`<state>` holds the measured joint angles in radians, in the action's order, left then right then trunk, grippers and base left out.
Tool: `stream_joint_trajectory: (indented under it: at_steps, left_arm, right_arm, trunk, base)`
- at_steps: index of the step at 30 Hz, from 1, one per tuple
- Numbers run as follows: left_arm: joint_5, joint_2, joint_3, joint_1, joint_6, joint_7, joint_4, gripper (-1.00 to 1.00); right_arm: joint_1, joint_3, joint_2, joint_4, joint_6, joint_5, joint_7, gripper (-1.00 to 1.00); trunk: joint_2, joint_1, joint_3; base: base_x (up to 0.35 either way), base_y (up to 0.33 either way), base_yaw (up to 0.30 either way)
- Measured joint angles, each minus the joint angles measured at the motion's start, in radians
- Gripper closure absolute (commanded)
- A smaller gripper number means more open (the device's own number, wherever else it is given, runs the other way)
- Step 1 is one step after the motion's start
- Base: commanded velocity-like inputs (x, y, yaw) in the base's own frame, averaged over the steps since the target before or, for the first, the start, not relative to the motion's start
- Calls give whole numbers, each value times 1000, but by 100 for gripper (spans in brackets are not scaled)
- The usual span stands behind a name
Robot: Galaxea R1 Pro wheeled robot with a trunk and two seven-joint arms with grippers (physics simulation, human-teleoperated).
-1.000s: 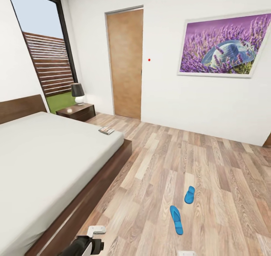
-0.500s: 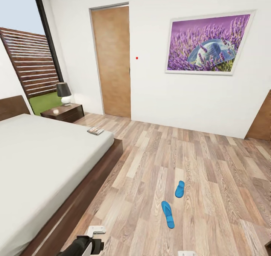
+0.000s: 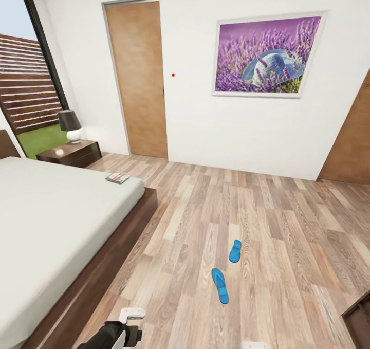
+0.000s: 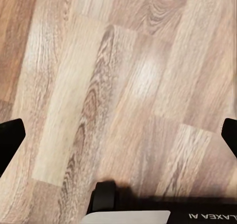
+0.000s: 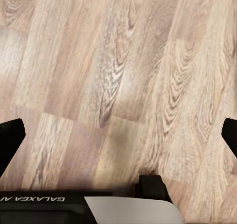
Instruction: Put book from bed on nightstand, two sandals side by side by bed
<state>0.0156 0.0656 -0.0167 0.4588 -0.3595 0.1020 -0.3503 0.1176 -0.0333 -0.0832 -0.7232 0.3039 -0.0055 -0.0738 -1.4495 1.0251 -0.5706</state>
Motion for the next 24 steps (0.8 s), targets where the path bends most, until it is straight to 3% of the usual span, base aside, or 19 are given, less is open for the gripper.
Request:
stream_joint_trajectory:
  at_steps: [24]
  left_arm:
    - [3,0,0,0,4,0,0,-100]
  right_arm:
    - [0,0,0,-1,0,0,0,-100]
  trunk:
    - [0,0,-1]
  base:
    - [0,0,-284]
